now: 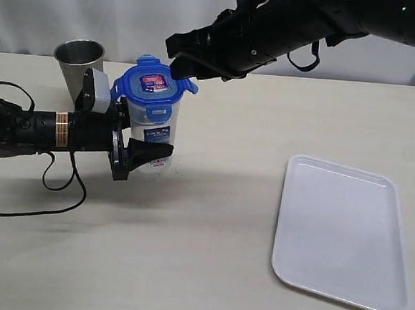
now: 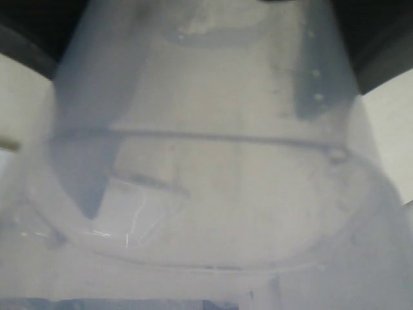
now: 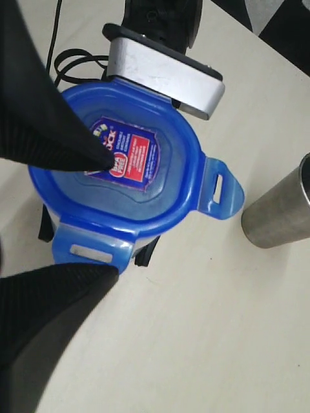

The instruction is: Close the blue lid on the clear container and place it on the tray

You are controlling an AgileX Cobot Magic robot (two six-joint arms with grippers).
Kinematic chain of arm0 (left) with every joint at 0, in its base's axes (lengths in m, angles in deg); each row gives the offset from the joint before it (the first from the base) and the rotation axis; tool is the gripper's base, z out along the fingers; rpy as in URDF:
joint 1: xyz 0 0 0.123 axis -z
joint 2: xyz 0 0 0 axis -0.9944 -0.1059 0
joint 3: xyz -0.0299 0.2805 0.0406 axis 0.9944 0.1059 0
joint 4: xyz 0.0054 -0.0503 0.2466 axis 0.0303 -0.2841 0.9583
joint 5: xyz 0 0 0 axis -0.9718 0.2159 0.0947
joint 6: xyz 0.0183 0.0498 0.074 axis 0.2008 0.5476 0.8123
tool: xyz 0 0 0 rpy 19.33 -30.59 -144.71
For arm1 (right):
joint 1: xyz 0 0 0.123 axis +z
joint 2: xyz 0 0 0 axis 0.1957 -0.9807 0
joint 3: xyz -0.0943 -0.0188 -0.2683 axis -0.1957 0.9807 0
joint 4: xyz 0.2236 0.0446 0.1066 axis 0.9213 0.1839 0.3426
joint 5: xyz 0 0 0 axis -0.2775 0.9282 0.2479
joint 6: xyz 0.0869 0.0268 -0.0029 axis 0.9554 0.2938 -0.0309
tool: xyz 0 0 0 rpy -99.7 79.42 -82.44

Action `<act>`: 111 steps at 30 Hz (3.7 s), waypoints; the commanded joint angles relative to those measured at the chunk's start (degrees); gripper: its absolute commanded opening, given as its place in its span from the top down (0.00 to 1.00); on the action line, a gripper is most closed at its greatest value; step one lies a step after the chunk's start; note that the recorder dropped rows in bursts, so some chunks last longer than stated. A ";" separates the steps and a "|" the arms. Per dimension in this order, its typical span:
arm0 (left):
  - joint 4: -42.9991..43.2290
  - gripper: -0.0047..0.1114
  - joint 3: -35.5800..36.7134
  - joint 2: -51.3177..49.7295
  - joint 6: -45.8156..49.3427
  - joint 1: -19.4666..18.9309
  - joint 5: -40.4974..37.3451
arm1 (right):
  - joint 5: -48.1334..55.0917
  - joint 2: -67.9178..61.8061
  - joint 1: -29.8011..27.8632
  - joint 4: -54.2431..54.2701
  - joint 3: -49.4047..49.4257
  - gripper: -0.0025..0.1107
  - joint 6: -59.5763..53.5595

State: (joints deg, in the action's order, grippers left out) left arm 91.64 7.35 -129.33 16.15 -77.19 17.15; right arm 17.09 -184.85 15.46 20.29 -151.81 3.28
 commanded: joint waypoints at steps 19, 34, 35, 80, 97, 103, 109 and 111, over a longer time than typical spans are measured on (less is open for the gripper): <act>-1.00 0.96 0.14 0.36 -0.24 0.06 1.79 | 3.02 -5.27 0.06 4.68 -0.54 0.59 -3.26; -1.00 0.96 0.14 0.36 -0.24 0.06 1.79 | 5.66 -9.68 0.06 8.93 -0.54 0.60 -6.10; -1.00 0.96 0.14 0.36 -0.24 0.06 1.79 | 5.66 -10.08 0.06 8.93 -0.54 0.62 -6.10; -0.59 0.96 0.14 0.36 -0.25 0.06 1.79 | 11.03 -7.78 -0.19 9.65 -7.11 0.42 -17.56; 1.12 0.96 0.04 0.36 0.13 0.06 1.79 | 19.72 0.80 2.83 -0.16 -8.16 0.46 -33.82; 2.06 0.96 0.04 0.36 0.13 0.06 1.79 | 19.19 0.89 9.46 -10.01 -8.16 0.58 -36.15; 2.16 0.96 0.04 0.36 0.13 0.06 1.79 | 11.34 0.66 15.01 -26.62 -8.16 0.58 -29.90; 2.16 0.96 0.04 0.36 0.13 0.06 1.79 | 11.25 0.25 15.94 -28.91 -8.16 0.58 -29.65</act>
State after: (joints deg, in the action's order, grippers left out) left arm 94.34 7.90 -129.48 16.34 -77.34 17.22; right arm 29.76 -184.41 30.15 -3.79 -159.63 -27.94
